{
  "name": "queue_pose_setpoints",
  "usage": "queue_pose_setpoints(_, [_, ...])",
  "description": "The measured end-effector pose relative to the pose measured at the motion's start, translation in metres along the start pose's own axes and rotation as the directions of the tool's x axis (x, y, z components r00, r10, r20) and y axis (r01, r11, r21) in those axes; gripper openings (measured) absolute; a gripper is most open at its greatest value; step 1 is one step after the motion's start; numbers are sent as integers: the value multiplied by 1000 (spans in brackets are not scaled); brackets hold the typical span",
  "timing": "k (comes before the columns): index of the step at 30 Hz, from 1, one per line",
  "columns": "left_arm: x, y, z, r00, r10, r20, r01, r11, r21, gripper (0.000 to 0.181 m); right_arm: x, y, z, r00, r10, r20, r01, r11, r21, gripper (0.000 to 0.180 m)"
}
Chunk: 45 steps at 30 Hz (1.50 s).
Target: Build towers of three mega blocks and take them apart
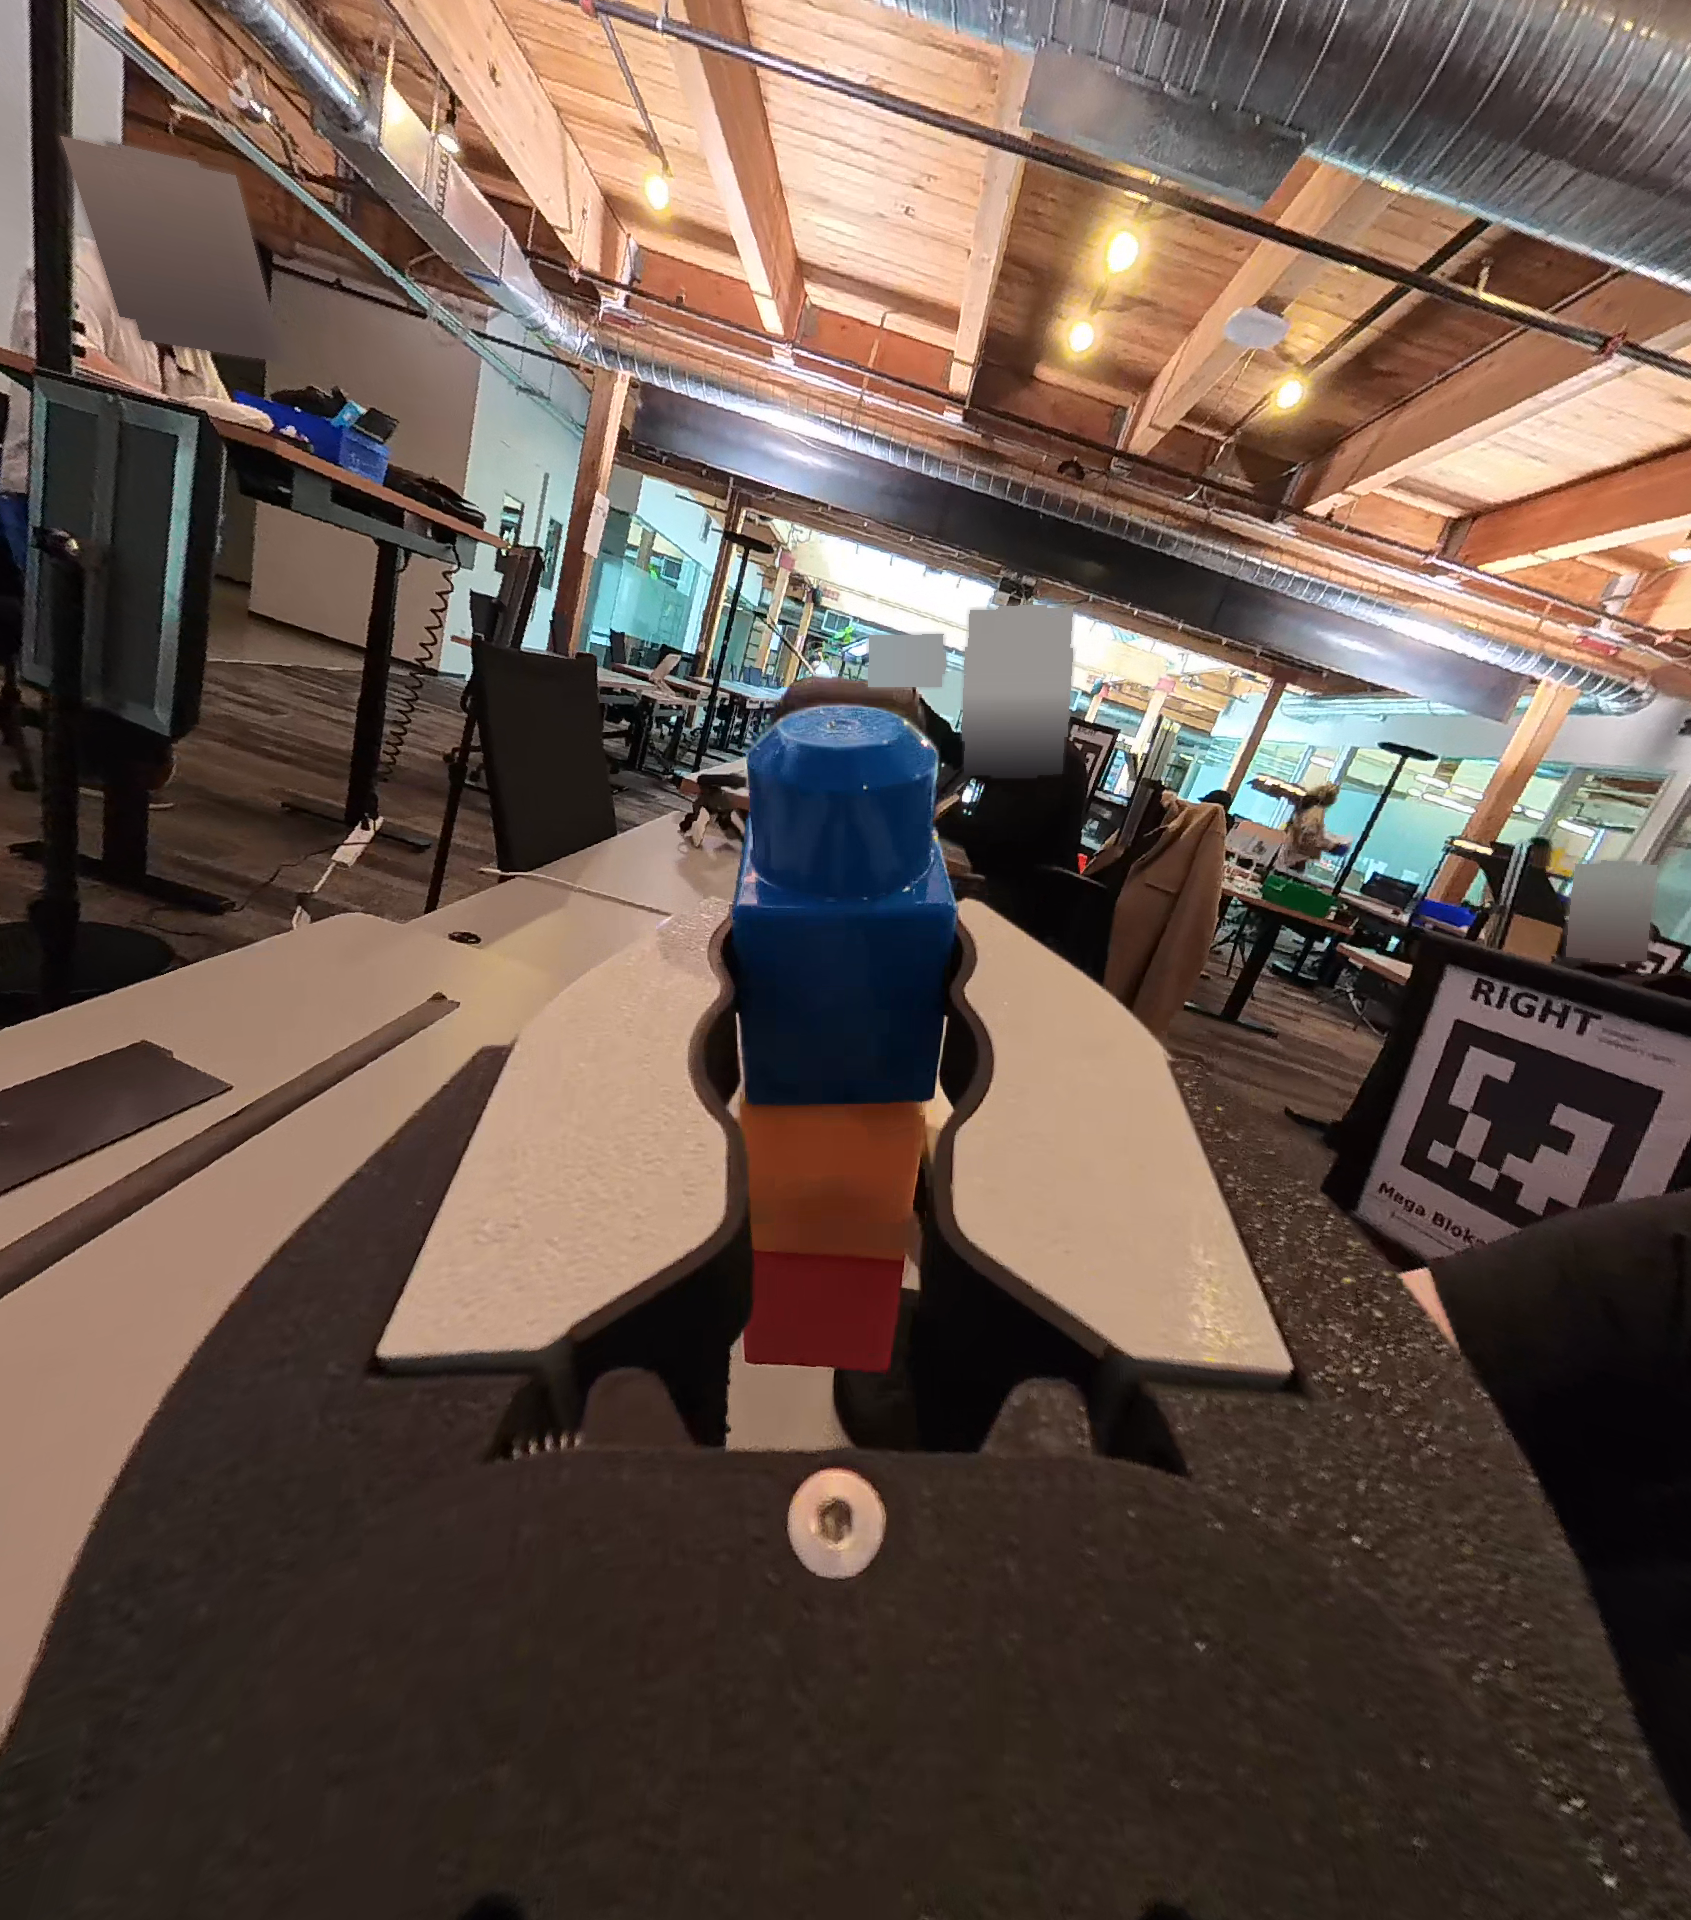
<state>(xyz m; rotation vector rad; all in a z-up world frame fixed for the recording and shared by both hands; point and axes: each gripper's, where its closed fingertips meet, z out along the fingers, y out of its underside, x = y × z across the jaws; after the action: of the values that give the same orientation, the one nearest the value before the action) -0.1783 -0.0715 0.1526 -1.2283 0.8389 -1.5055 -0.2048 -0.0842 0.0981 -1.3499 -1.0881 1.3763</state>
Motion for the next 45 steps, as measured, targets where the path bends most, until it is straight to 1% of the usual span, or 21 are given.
queue_pose_setpoints(1, [1,1,1,1000,4,0,-4,1000,-6,35,-1,-1,0,1000,-15,-7,15,1000,1,36])
queue_pose_setpoints(6, [7,3,0,999,30,-16,-30,999,-44,35,-4,1,0,999,-29,-19,29,999,-33,36])
queue_pose_setpoints(11, [14,10,0,998,50,-48,-55,993,-102,35,-14,5,-2,998,-4,61,8,998,-60,35])
queue_pose_setpoints(17, [11,9,1,997,7,-75,-11,998,-61,35,-12,4,-2,998,23,64,-19,999,-48,35])
queue_pose_setpoints(24, [1,10,3,1000,7,4,-7,998,-60,35,-2,5,-3,999,27,16,-27,999,-43,35])
queue_pose_setpoints(45, [4,12,2,999,-5,-31,3,997,-72,36,-5,8,-4,999,39,34,-36,997,-64,35])
